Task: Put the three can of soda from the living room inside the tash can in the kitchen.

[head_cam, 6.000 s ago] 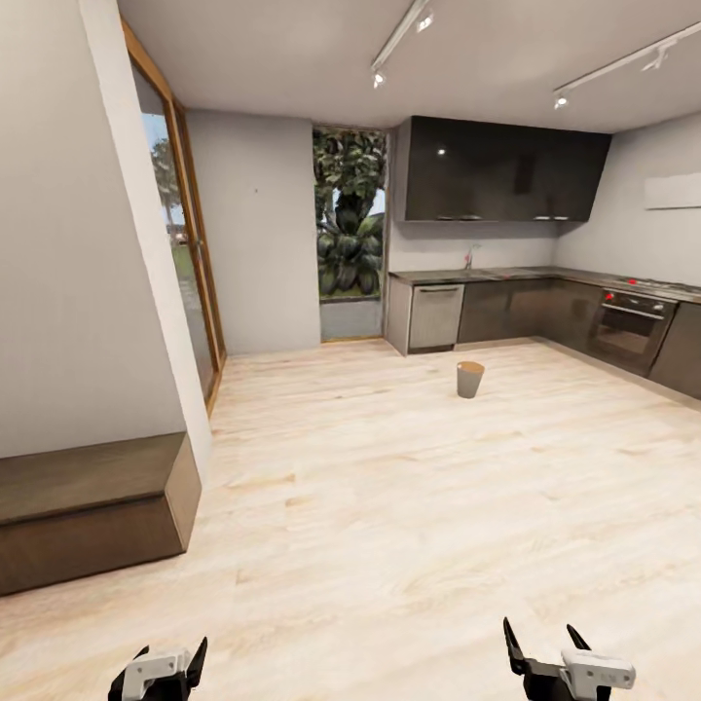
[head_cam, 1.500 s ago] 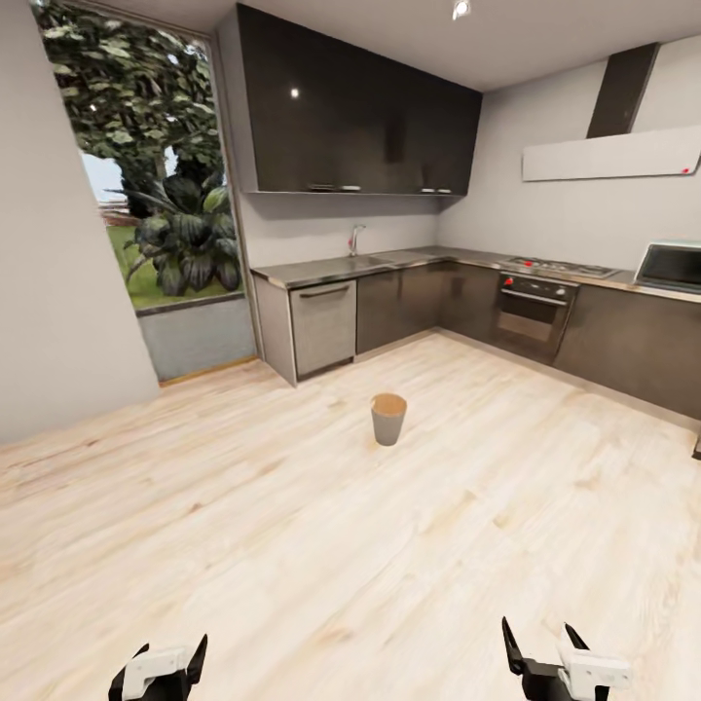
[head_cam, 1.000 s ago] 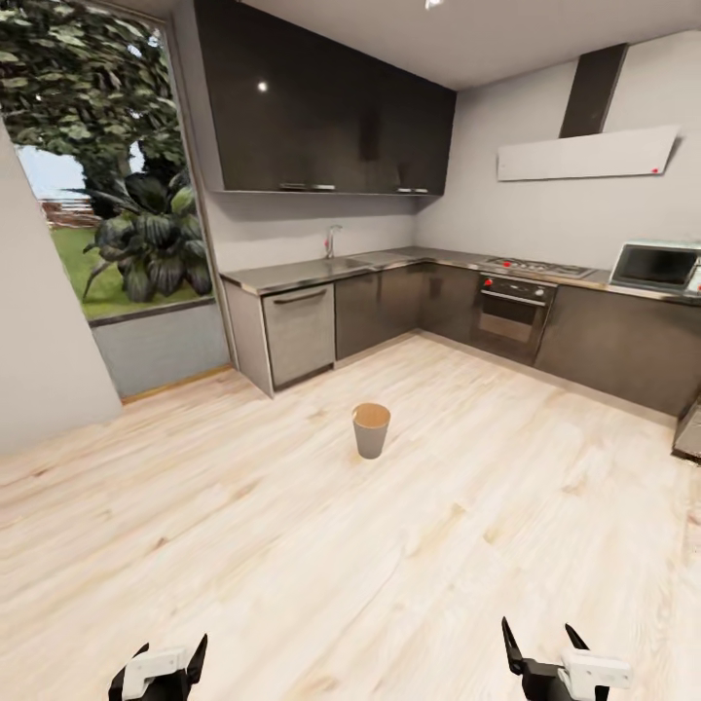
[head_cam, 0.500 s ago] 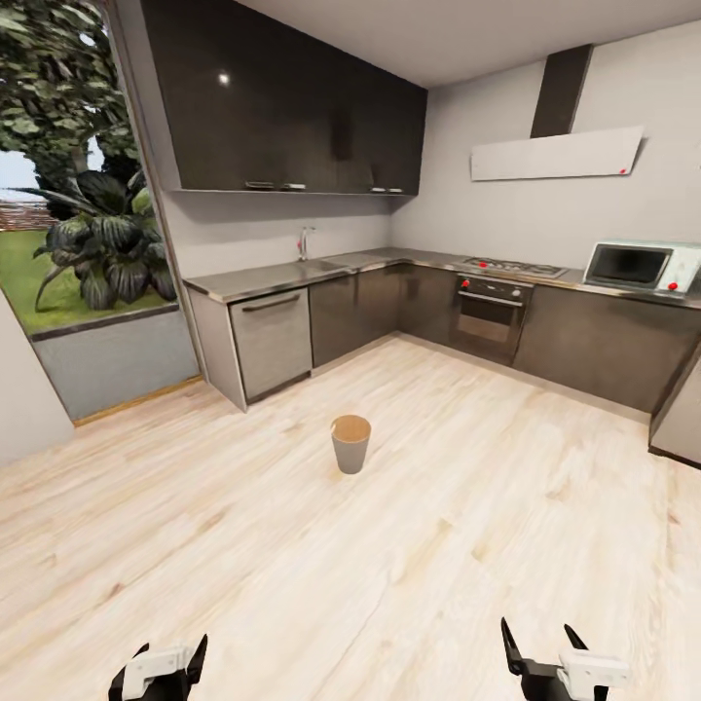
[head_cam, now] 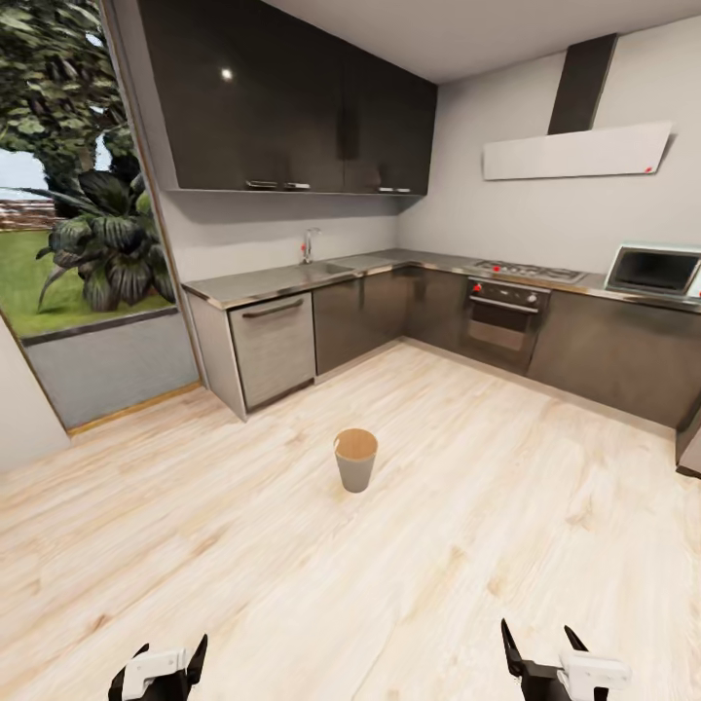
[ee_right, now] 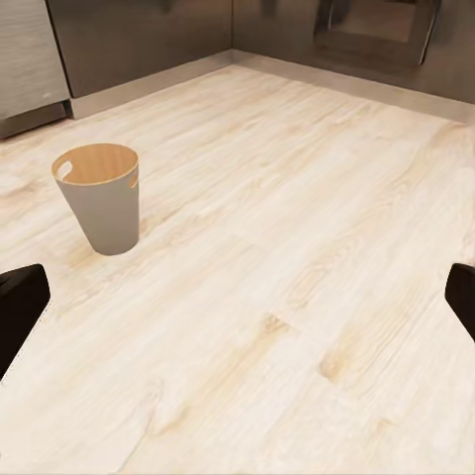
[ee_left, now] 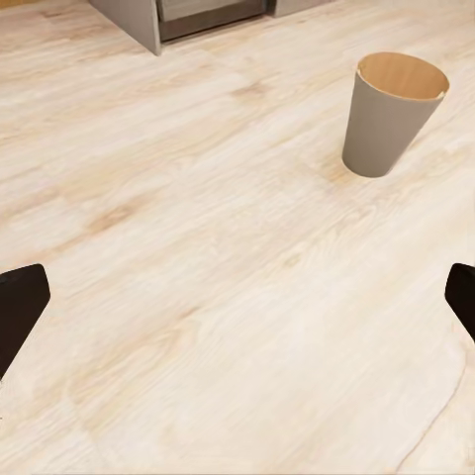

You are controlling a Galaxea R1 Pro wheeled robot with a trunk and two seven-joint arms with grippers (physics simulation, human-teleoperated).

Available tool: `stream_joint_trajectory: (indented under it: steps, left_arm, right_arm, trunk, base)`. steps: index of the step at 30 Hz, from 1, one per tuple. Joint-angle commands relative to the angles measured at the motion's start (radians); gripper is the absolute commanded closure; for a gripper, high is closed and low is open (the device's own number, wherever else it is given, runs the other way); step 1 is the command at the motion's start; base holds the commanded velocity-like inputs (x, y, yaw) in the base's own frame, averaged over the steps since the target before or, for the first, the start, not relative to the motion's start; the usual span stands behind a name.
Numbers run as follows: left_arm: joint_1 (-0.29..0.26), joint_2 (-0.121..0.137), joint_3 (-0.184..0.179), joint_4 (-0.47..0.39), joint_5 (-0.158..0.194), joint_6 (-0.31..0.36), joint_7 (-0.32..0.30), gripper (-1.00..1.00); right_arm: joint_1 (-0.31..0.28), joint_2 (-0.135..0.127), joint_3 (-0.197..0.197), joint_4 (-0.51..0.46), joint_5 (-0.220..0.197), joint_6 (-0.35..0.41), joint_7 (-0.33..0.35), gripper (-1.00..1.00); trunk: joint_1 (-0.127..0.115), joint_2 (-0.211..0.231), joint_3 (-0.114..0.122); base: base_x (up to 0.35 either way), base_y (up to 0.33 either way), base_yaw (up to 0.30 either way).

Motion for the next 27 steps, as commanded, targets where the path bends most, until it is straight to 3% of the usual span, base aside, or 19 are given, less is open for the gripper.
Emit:
stream_joint_trajectory:
  steps: [1, 27]
  left_arm:
    - [0.000, 0.000, 0.000, 0.000, 0.000, 0.000, 0.000, -1.00]
    - [0.000, 0.000, 0.000, -0.001, 0.000, 0.000, 0.001, -1.00]
  right_arm:
    - [0.000, 0.000, 0.000, 0.000, 0.000, 0.000, 0.000, -1.00]
    - [0.000, 0.000, 0.000, 0.018, 0.006, 0.000, -0.001, -1.00]
  trunk:
    - [0.000, 0.000, 0.000]
    - [0.000, 0.000, 0.002]
  base:
    - [0.323, 0.000, 0.188]
    - [0.323, 0.000, 0.223]
